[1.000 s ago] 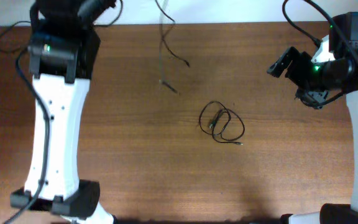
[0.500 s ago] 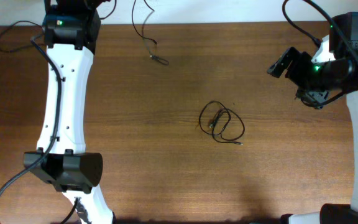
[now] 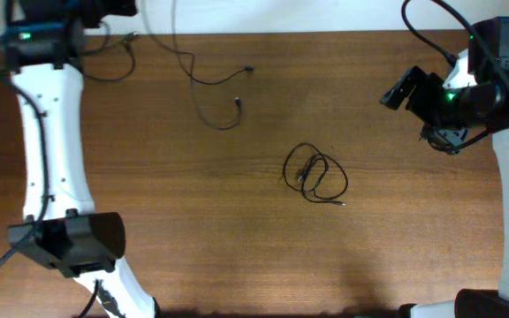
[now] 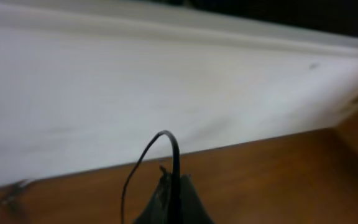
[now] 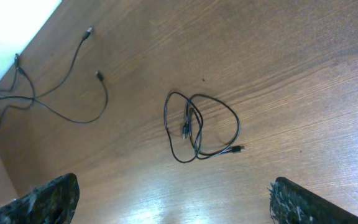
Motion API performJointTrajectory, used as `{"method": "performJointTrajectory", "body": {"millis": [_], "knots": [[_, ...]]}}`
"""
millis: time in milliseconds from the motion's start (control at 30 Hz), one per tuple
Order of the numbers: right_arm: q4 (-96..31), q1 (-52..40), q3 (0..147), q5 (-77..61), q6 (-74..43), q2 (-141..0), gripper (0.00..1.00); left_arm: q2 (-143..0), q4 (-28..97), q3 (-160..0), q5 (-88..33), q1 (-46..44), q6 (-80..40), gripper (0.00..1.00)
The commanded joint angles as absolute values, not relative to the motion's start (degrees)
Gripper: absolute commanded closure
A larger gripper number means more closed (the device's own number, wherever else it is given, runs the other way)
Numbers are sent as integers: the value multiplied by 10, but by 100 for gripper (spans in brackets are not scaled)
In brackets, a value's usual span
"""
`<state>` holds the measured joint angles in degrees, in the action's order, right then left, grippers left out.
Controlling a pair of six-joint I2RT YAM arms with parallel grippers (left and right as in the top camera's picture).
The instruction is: Untangle cables
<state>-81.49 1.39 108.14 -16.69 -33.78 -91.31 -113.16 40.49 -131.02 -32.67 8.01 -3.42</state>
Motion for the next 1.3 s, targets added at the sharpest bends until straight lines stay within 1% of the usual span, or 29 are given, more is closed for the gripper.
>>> {"method": "performJointTrajectory", "body": {"millis": [0,33,100,167,233,300,500,600,733,933,1000,1267], "knots": [[-815,11,1089,-158,-332,-914,2,-1136,417,-1298,-330,142,35,95],[-815,11,1089,-158,-332,-914,2,-1136,416,-1292,-330,156,36,92],[-814,11,1089,-158,-332,-914,2,-1136,408,-1272,-330,186,54,91],[-814,11,1089,-158,-332,-914,1,-1136,407,-1258,-330,202,114,89],[-814,11,1089,-158,-332,-914,2,-1136,406,-1242,-330,213,173,82],[-814,11,1089,-158,-332,-914,2,-1136,393,-1214,-331,224,209,82],[-814,11,1089,-157,-332,-914,1,-1141,355,-1160,-330,242,269,94],[-814,11,1089,-143,-332,-914,2,-1154,354,-1157,-301,253,280,100],[-814,11,1089,-143,-332,-914,2,-1175,347,-1156,-272,276,280,100],[-814,11,1089,-143,-332,-914,1,-1214,344,-1155,-258,318,342,100],[-814,11,1089,-143,-332,-914,2,-1228,343,-1155,-228,333,344,100],[-812,11,1089,-143,-332,-914,2,-1261,338,-1153,-173,384,346,100]]}}
